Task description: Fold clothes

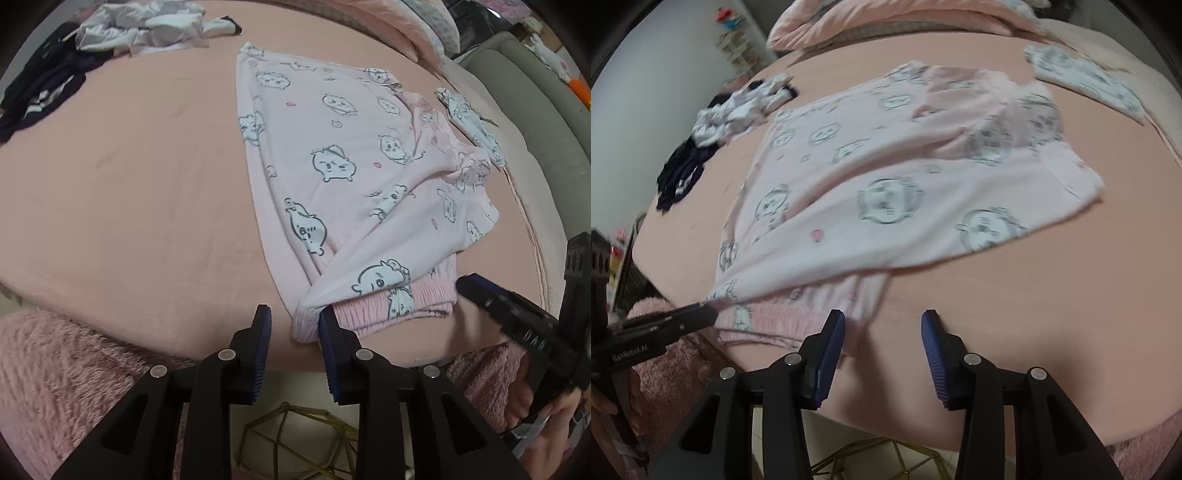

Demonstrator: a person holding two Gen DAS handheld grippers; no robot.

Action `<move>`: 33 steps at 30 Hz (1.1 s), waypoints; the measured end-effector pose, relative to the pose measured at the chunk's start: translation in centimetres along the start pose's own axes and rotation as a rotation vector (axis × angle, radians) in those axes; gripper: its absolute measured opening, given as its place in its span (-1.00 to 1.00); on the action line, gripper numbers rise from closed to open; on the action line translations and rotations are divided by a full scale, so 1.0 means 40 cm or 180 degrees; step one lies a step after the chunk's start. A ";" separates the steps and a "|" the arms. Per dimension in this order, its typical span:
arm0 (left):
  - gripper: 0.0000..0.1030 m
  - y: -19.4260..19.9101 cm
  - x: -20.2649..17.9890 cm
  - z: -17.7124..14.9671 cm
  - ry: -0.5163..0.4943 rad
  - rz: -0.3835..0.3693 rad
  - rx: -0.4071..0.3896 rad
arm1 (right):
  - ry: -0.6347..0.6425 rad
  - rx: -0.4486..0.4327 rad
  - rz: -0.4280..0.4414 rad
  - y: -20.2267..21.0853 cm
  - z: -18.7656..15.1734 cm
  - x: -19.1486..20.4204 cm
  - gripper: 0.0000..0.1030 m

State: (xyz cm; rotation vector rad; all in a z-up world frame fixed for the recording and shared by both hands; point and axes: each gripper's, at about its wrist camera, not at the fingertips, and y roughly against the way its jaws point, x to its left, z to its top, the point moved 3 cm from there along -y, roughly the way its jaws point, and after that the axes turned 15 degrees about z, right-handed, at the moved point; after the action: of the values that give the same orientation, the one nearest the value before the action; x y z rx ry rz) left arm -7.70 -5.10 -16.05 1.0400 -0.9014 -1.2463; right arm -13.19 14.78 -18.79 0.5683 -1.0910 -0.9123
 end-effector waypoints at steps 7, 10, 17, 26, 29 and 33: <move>-0.53 0.063 -0.094 0.023 -0.0294 -0.0048 -0.0265 | -0.0092 -0.0292 0.0389 0.034 0.028 0.018 -0.17; -0.53 0.027 -0.111 0.018 -0.0329 -0.0062 -0.0160 | 0.0048 0.0011 0.0297 -0.039 0.007 0.037 -0.17; -0.53 0.018 -0.070 0.013 -0.0180 -0.0167 -0.0051 | 0.0002 0.0016 0.0128 0.009 0.009 -0.018 -0.17; -0.53 0.106 -0.299 0.087 -0.0799 -0.0743 -0.0391 | -0.0712 -0.0555 -0.0092 0.177 0.086 -0.240 -0.16; -0.53 0.091 -0.419 0.124 -0.1063 -0.0858 -0.0464 | -0.0808 -0.0615 -0.0168 0.205 0.117 -0.301 -0.16; -0.53 0.049 -0.568 0.172 -0.1266 -0.0864 -0.0545 | -0.0860 -0.0752 -0.0402 0.240 0.140 -0.373 -0.16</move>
State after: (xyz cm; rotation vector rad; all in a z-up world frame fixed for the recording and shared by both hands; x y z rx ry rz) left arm -16.38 16.67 -11.79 0.8082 -0.9518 -1.7689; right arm -17.63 32.73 -16.64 0.3265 -1.1764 -1.2362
